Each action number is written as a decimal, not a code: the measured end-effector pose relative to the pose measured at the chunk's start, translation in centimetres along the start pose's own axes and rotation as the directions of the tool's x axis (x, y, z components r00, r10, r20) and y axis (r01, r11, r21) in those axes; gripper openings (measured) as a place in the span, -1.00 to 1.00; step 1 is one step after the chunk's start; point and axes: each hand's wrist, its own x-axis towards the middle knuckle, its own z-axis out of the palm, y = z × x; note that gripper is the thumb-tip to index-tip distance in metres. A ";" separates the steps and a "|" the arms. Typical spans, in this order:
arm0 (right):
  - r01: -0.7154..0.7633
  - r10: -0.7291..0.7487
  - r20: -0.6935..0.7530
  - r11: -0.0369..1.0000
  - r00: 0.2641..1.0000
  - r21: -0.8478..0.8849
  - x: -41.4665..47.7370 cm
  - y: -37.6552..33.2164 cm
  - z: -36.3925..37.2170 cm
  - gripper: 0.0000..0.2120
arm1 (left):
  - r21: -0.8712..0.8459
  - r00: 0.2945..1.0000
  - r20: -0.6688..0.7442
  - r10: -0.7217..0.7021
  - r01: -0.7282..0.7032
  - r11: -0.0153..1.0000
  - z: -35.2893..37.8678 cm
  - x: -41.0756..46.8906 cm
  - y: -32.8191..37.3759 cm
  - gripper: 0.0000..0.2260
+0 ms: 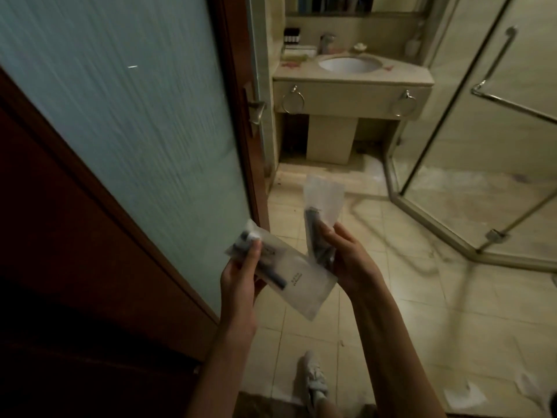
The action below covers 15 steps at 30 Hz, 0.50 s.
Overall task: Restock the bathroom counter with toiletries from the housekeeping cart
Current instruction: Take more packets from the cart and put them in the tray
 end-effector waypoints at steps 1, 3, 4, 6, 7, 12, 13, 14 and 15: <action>0.008 -0.008 0.039 1.000 0.999 -0.001 1.1 -0.4 -0.1 -0.78 | 0.001 1.000 -0.003 0.007 -0.007 1.000 0.7 0.7 0.3 -0.93; 0.014 -0.014 0.110 1.000 0.994 0.001 3.3 -1.5 -0.4 -0.79 | -0.001 1.000 0.004 0.027 -0.027 1.000 2.0 2.3 0.7 -0.92; 0.007 -0.007 0.129 1.000 0.992 0.002 4.5 -2.2 -0.7 -0.83 | 0.003 0.999 0.002 0.037 -0.037 0.999 2.7 3.2 0.8 -0.92; -0.005 0.005 0.147 1.000 0.989 0.003 6.9 -3.8 -1.4 -0.87 | -0.007 0.999 0.004 0.046 -0.046 0.999 4.6 4.9 1.3 -0.91; -0.003 0.004 0.155 1.000 0.988 -0.003 8.2 -4.6 -2.0 -0.87 | -0.017 0.999 0.014 0.051 -0.051 0.999 5.8 5.8 1.5 -0.91; 0.006 -0.002 0.139 0.999 0.990 -0.032 13.4 -8.1 -5.6 -0.64 | -0.040 0.997 0.025 0.068 -0.067 0.997 12.2 10.0 1.6 -0.80; 0.004 0.000 0.121 0.999 0.993 -0.032 14.4 -8.4 -6.5 -0.57 | -0.044 0.998 0.036 0.059 -0.058 0.997 13.4 10.6 1.5 -0.78; -0.001 0.003 0.095 1.000 0.995 -0.029 15.3 -8.7 -7.4 -0.49 | -0.046 0.998 0.048 0.052 -0.049 0.998 14.6 11.2 1.3 -0.75; -0.004 0.006 0.058 1.000 0.998 -0.026 16.1 -8.9 -8.2 -0.42 | -0.045 0.997 0.059 0.046 -0.043 0.998 15.7 11.8 1.1 -0.72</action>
